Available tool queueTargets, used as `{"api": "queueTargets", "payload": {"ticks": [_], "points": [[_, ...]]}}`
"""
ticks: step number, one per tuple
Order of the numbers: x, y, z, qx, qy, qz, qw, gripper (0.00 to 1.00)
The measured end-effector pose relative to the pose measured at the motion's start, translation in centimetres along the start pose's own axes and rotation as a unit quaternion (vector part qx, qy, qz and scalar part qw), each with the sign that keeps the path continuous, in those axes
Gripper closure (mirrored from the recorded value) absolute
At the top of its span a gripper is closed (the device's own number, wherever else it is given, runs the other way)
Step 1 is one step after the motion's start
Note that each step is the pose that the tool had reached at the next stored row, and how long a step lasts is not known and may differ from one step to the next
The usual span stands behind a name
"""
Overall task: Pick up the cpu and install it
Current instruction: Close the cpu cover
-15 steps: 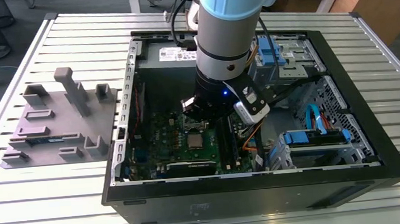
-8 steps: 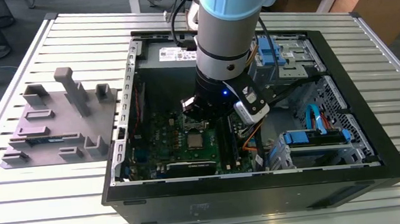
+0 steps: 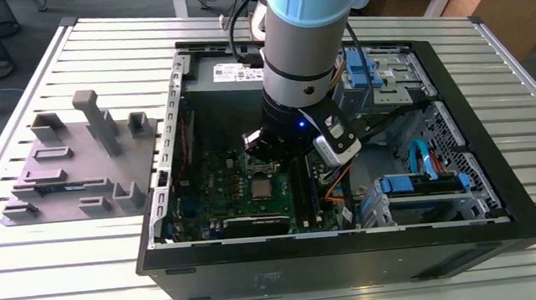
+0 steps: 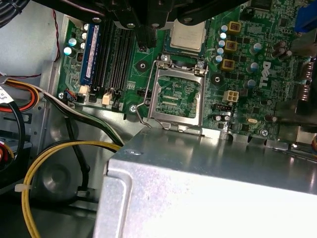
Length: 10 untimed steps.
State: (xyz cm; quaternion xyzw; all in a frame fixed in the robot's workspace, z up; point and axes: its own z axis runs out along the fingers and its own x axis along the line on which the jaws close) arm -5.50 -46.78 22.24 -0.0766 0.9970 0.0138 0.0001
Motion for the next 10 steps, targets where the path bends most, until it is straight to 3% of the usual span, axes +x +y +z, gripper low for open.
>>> {"api": "queueTargets", "payload": {"ticks": [10], "points": [[-0.03,0.23,0.0,0.0,0.0,0.0,1.0,0.89]]}}
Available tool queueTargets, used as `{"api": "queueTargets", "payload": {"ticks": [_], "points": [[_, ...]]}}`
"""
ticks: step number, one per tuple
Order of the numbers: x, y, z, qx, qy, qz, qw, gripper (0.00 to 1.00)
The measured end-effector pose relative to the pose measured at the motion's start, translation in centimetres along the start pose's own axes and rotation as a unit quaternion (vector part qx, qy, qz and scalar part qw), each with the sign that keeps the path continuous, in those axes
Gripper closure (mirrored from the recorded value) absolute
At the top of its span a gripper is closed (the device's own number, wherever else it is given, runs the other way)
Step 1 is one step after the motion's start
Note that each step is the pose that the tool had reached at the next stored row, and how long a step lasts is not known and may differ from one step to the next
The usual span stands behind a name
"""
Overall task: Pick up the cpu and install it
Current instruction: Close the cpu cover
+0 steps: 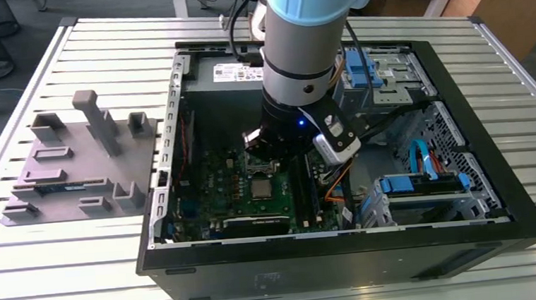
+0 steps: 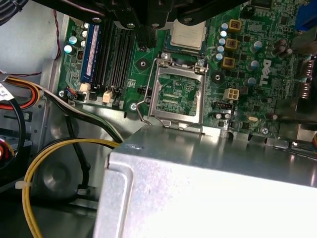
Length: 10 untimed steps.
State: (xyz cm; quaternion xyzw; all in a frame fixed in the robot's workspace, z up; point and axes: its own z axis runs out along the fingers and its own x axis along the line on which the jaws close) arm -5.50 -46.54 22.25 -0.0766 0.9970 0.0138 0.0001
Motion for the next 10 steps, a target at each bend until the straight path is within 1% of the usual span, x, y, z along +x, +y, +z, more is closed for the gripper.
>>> {"api": "queueTargets", "payload": {"ticks": [10], "points": [[-0.06,0.07,0.01,0.0,0.0,0.0,1.0,0.89]]}}
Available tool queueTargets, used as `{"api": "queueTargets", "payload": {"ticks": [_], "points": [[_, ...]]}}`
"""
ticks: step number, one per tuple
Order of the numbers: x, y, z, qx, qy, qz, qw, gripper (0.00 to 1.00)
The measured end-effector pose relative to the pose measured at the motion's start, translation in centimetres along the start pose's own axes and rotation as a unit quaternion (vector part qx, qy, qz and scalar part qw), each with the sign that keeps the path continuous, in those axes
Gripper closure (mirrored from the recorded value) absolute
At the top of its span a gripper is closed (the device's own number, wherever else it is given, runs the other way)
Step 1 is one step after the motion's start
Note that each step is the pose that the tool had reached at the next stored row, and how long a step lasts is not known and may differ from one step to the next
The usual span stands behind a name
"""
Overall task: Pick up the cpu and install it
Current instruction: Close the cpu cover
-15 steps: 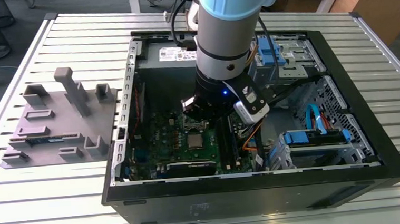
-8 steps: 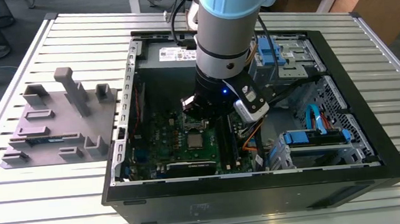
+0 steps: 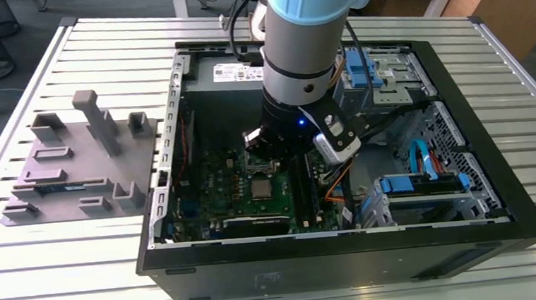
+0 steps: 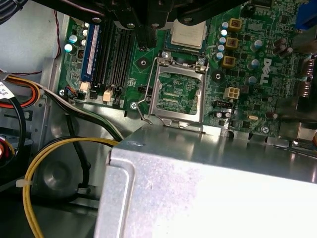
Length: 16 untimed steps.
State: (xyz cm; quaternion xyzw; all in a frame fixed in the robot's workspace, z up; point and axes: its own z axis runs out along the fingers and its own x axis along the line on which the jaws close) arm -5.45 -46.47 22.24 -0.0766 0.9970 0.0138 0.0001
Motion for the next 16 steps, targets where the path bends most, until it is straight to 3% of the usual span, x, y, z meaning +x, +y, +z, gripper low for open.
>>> {"api": "queueTargets", "payload": {"ticks": [12,16], "points": [[-0.09,0.02,0.02,-0.0001,-0.0003,0.0,1.0,0.89],[-0.03,0.04,0.06,0.0006,-0.0085,0.0,0.99996,0.89]]}}
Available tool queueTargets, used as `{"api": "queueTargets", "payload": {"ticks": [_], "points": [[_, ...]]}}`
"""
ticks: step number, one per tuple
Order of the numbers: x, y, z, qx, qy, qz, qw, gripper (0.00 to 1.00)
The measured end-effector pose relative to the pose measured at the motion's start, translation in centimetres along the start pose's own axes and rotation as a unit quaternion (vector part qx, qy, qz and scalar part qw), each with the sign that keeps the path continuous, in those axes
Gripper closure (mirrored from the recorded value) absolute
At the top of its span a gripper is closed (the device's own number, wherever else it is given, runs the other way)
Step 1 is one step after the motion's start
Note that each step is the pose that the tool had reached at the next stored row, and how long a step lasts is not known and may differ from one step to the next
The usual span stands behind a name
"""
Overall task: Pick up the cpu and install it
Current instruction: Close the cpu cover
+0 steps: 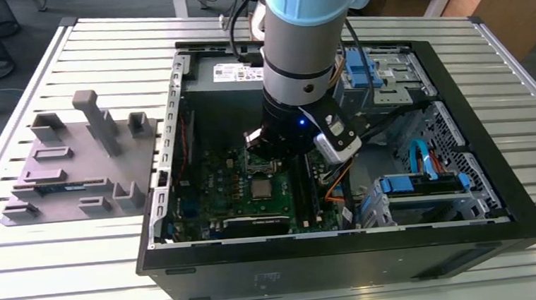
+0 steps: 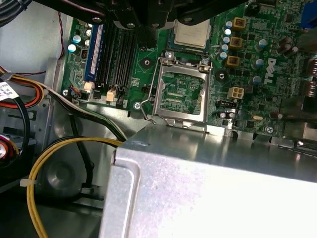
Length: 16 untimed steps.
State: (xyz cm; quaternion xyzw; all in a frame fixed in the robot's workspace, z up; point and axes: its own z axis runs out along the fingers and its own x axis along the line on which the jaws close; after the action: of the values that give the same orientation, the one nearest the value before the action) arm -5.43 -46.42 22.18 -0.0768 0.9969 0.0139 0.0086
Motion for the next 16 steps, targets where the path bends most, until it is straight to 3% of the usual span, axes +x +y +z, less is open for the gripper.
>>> {"api": "queueTargets", "payload": {"ticks": [4,16], "points": [[-0.02,0.18,0.02,0.0002,-0.0026,0.0,1.0,0.89],[-0.52,1.16,0.09,0.0002,-0.0028,0.0,1.0,0.89]]}}
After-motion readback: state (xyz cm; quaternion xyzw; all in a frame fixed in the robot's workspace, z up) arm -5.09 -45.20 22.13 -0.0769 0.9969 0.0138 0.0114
